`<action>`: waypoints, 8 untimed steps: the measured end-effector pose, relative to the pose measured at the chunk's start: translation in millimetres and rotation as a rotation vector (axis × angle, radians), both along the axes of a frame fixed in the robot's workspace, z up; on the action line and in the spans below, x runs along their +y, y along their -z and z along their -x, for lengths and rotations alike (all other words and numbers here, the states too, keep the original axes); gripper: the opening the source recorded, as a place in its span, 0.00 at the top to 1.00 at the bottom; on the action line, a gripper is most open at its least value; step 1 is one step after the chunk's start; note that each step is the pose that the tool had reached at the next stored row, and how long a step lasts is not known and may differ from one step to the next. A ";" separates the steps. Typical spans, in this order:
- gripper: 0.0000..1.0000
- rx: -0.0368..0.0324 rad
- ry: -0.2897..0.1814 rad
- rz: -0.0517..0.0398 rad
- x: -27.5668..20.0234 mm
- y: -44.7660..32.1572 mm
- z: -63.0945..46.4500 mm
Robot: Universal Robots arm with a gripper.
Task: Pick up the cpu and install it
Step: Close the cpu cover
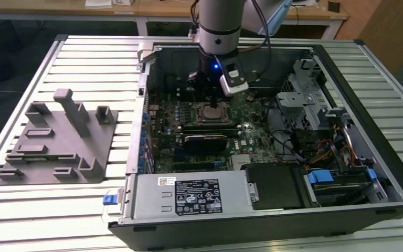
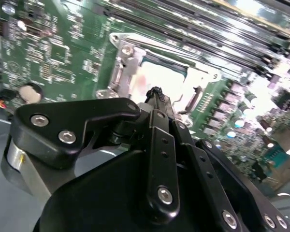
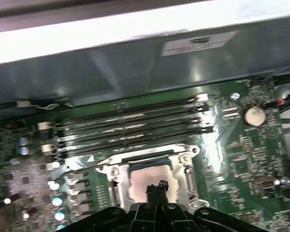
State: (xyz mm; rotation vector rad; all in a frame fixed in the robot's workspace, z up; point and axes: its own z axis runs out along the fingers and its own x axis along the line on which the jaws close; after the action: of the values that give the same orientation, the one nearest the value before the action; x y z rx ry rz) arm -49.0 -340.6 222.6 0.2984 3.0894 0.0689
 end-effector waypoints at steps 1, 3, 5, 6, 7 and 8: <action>0.89 0.0000 0.000 0.0020 0.0 0.0 -2.4; 0.89 0.0001 -0.004 0.0045 -0.1 0.0 -3.8; 0.89 0.0000 -0.009 0.0049 -0.2 0.1 -3.7; 0.89 -0.0001 -0.011 0.0048 -0.3 0.2 -3.7; 0.89 -0.0001 -0.014 0.0048 -0.6 0.3 -3.6; 0.89 -0.0001 -0.019 0.0048 -1.1 0.3 -3.4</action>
State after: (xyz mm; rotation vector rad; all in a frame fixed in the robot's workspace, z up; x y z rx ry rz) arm -45.7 -341.6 222.3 0.2694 3.0921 0.0620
